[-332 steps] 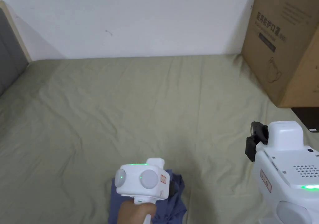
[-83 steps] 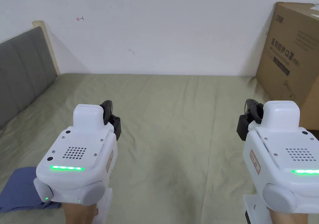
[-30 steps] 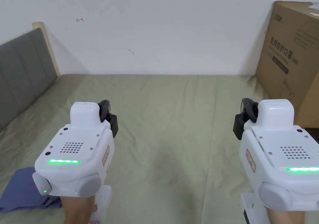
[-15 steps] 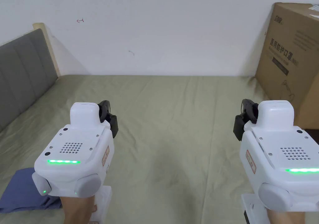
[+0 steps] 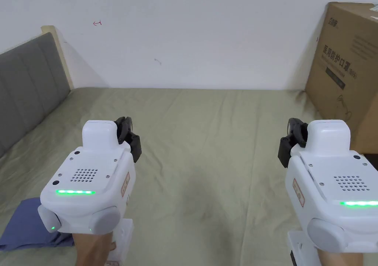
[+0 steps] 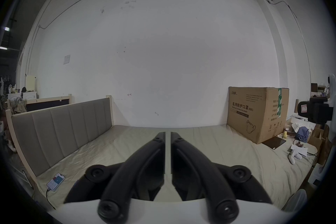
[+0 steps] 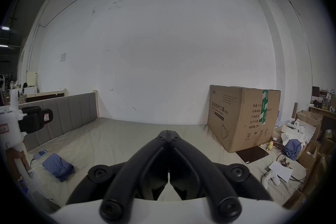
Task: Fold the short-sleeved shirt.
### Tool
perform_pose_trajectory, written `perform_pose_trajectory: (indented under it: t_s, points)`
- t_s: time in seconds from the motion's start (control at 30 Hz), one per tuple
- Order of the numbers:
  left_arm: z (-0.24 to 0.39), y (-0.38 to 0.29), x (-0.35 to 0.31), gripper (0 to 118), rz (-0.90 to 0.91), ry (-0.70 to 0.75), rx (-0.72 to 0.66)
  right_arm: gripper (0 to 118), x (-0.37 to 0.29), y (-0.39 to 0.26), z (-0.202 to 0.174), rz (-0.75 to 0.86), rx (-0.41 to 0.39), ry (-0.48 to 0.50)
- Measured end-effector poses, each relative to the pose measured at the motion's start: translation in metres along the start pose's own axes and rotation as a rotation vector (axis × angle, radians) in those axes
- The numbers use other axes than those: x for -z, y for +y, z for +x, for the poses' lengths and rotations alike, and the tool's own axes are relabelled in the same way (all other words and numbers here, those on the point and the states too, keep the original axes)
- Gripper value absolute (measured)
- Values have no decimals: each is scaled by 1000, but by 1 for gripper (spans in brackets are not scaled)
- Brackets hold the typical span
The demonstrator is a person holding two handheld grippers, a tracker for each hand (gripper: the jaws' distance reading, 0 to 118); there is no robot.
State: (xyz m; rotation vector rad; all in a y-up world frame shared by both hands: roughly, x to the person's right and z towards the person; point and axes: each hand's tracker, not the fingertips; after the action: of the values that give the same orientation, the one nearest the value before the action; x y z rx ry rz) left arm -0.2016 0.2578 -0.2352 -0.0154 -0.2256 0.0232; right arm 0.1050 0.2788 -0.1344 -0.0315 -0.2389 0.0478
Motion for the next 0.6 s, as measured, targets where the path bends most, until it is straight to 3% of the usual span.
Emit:
perform_pose_trajectory:
  t_s: [0.07,0.1,0.13,0.17,0.2,0.23,0.27,0.3,0.37,0.6]
  points:
    - [-1,1,0,54,0,6,-17,7,0,0,1,-3,1,1]
    - [-2,1,1,62,-4,10,-28,7,1,0,1,-4,0,1]
    - [-3,2,3,62,-12,11,-36,10,1,0,1,-2,0,-4]
    - [-4,2,4,85,-19,1,-46,22,1,0,2,1,2,-6]
    - [-6,1,4,100,-16,-6,-58,37,1,0,3,1,6,-6]
    - [-5,1,4,111,-9,-5,-66,64,2,0,4,-2,11,-6]
    - [-5,0,3,116,-4,-3,-67,92,3,0,4,-6,12,-11]
    - [-5,0,3,118,-5,-4,-66,112,5,-1,5,-9,14,-17]
    - [-4,1,2,118,5,3,-52,117,4,-4,7,15,13,-18]
    - [3,1,-2,118,39,29,25,118,3,-3,11,5,25,-23]
